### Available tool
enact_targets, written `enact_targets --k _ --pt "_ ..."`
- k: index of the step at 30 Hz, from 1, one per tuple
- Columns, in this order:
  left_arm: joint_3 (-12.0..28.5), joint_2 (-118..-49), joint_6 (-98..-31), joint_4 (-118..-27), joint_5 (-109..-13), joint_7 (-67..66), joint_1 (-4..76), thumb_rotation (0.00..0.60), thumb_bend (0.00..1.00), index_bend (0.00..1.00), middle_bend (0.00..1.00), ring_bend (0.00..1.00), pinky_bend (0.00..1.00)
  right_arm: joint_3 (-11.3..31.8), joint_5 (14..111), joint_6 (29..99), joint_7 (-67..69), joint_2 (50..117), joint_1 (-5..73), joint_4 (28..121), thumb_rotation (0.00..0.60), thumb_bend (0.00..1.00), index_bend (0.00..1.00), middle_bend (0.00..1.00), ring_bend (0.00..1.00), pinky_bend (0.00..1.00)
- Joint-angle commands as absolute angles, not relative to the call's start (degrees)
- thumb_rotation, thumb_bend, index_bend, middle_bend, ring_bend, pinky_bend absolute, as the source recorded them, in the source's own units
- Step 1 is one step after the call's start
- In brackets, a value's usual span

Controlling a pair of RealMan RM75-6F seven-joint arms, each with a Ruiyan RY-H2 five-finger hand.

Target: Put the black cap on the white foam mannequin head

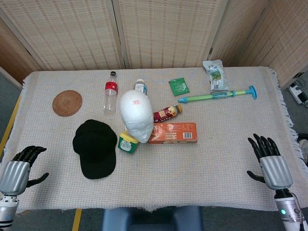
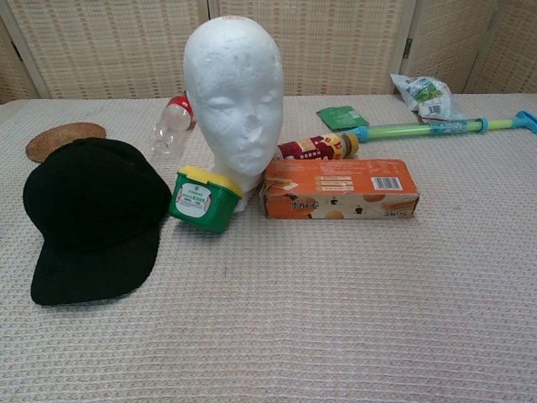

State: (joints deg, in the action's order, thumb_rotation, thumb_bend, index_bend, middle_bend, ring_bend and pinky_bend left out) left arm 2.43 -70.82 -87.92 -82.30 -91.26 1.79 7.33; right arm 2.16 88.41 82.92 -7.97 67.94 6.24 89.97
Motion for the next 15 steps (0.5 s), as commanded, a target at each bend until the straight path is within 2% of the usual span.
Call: enact_targets --k 1,5,7,9,11,15 --pt "2.28 -71.35 -86.55 -82.17 -90.84 2.89 7.90 0.600 0.16 0.27 0.29 0.21 0.37 2.42 88.17 83.02 -8.24 68.28 6.33 89.59 0.600 0.02 0.00 0.00 0.00 0.00" --pt "1.37 -73.78 -85.29 -80.38 -91.78 4.96 8.67 0.600 0.16 0.28 0.30 0.21 0.37 2.59 87.61 82.71 -8.80 68.66 6.45 89.10 0.600 0.02 0.00 0.00 0.00 0.00" --pt "0.73 -76.58 -86.42 -77.60 -93.78 7.23 8.88 0.600 0.16 0.30 0.38 0.24 0.41 2.69 87.39 82.72 -9.21 68.86 6.46 89.06 0.600 0.02 0.00 0.00 0.00 0.00" --pt "-0.10 -80.26 -87.60 -72.66 -96.05 9.41 9.23 0.600 0.15 0.34 0.53 0.35 0.56 2.74 87.17 82.58 -10.02 69.27 6.53 88.81 0.600 0.02 0.00 0.00 0.00 0.00" --pt "-0.18 -83.11 -88.70 -68.91 -97.03 11.02 9.45 0.600 0.15 0.42 0.70 0.50 0.74 2.73 86.87 82.23 -10.61 69.60 6.63 88.62 0.600 0.02 0.00 0.00 0.00 0.00" --pt "-0.40 -85.84 -89.38 -65.55 -97.79 12.97 9.74 0.600 0.14 0.55 0.91 0.71 0.95 2.75 86.49 81.81 -11.14 69.89 6.75 88.49 0.600 0.02 0.00 0.00 0.00 0.00"
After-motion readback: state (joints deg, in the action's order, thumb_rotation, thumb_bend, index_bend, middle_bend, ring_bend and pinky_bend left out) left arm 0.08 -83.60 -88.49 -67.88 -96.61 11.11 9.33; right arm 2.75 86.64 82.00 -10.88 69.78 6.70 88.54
